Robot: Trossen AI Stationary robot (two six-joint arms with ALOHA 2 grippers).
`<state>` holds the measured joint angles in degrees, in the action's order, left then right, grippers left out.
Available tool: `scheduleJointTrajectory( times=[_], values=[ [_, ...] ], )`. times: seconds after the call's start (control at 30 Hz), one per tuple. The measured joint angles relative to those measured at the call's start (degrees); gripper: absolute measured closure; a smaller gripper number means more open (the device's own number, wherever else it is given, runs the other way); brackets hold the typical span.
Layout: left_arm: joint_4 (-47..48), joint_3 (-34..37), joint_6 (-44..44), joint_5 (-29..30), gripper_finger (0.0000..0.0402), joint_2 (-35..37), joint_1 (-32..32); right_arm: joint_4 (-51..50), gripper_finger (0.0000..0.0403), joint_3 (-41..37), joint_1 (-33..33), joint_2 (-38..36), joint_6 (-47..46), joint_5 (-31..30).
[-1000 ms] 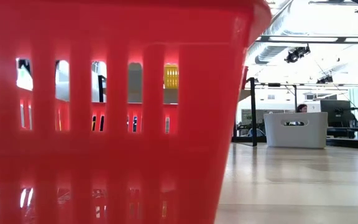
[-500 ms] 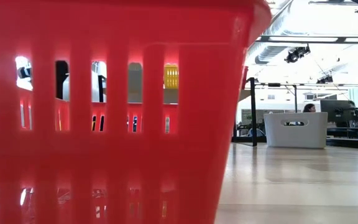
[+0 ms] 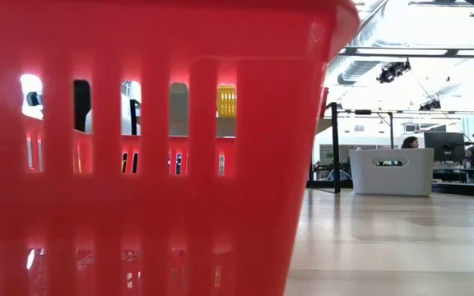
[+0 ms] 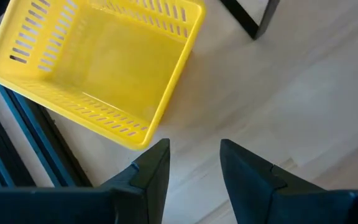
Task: Stack baskets on shelf by color
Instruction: Stack the yellow bin on top of the other yellow bin on the shelf
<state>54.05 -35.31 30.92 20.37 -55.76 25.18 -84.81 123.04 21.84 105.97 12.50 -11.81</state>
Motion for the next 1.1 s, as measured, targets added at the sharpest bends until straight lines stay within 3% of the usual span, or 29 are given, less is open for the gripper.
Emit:
scheduleJointTrajectory(
  times=[0.37,1.1],
  values=[
    [-0.7,0.0,-2.7,1.3,0.0271,-6.2,4.1,0.0,0.0273,0.0,0.0,0.0,-4.9,0.0],
    [-2.3,0.0,-2.0,4.7,0.0271,-15.3,4.2,0.1,0.0273,0.0,-0.1,0.0,-6.3,1.2]
  ],
)
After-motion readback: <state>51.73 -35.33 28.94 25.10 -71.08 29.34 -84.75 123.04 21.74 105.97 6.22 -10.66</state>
